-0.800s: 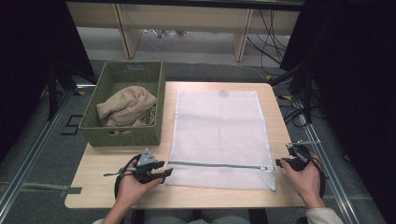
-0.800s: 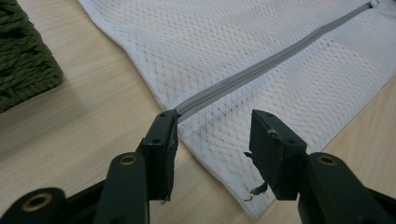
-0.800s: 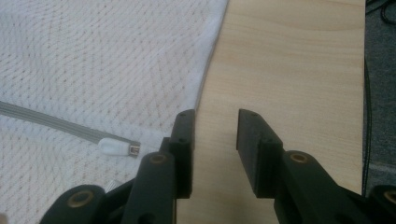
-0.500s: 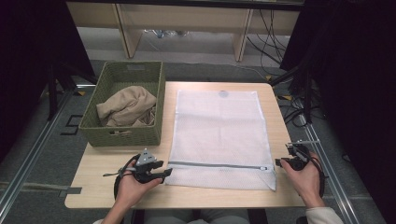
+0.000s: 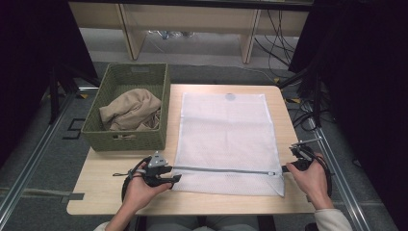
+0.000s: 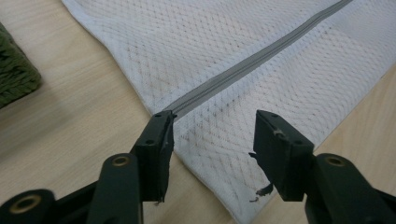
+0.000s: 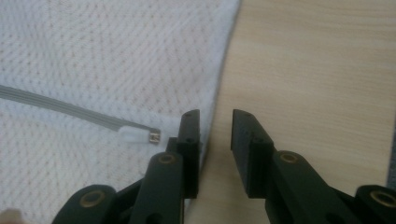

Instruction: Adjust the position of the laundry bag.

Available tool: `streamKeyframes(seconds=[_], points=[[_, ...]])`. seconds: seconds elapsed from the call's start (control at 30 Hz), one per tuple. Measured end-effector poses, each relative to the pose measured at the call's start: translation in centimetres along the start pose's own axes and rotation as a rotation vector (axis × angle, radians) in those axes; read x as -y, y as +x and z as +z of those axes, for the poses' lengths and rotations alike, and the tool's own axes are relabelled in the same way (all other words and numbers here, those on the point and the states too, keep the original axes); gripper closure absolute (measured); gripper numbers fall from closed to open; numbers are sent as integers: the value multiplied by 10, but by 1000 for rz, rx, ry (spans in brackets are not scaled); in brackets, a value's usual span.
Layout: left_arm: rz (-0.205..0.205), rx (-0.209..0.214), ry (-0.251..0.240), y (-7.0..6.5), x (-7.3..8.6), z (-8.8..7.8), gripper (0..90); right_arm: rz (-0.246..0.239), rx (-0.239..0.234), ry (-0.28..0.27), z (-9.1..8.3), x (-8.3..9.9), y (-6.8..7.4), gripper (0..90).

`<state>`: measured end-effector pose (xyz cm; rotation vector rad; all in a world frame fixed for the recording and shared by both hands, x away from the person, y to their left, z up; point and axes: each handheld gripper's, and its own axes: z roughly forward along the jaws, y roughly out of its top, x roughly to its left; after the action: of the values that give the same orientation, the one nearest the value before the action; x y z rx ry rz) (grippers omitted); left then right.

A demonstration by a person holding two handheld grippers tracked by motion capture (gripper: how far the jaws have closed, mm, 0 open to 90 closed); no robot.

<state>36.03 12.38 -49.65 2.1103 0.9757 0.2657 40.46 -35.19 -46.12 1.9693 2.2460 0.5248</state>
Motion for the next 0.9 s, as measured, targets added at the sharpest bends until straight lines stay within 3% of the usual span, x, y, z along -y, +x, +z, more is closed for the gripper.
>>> streamKeyframes(seconds=[0.13, 0.17, 0.2, 0.23, 0.3, 0.4, 0.43, 0.47, 0.53, 0.6, 0.77, 0.8, 0.83, 0.87, 0.9], points=[[2, -20, 18, 3, -4, 4, 457, -1, -2, 53, 5, -7, 2, 695], [-10, -23, 24, 3, -5, 5, 456, 10, -12, 38, 7, -8, 4, 687], [7, -40, 30, 5, -6, 5, 454, -11, -5, 65, 9, -11, 4, 669], [-2, -50, 46, 5, -6, 6, 448, 13, -5, 81, 10, -11, 6, 669], [1, -61, 69, 6, -7, 8, 433, -48, -16, 68, 15, -15, 3, 671], [-11, -56, 84, 5, -7, 12, 434, -34, -5, 99, 16, -18, 5, 680], [3, -56, 92, 5, -8, 14, 435, -70, -6, 86, 18, -19, 3, 683], [5, -57, 93, 5, -8, 16, 441, -41, 1, 112, 17, -20, 5, 688], [14, -62, 108, 5, -7, 20, 477, -43, 6, 119, 18, -20, 4, 696], [44, -69, 113, 5, -7, 20, 518, 7, 3, 154, 17, -20, 8, 714], [62, -65, 118, -2, -8, 21, 645, -42, 2, 141, 21, -21, 6, 772], [89, -68, 129, -2, -9, 20, 668, -6, 3, 154, 19, -20, 9, 782], [62, -65, 126, -3, -8, 21, 690, 3, -9, 168, 19, -21, 9, 791], [68, -69, 133, -4, -8, 20, 710, -38, -13, 132, 23, -21, 5, 802], [91, -69, 139, -4, -9, 20, 736, -11, -19, 147, 22, -21, 7, 813]])
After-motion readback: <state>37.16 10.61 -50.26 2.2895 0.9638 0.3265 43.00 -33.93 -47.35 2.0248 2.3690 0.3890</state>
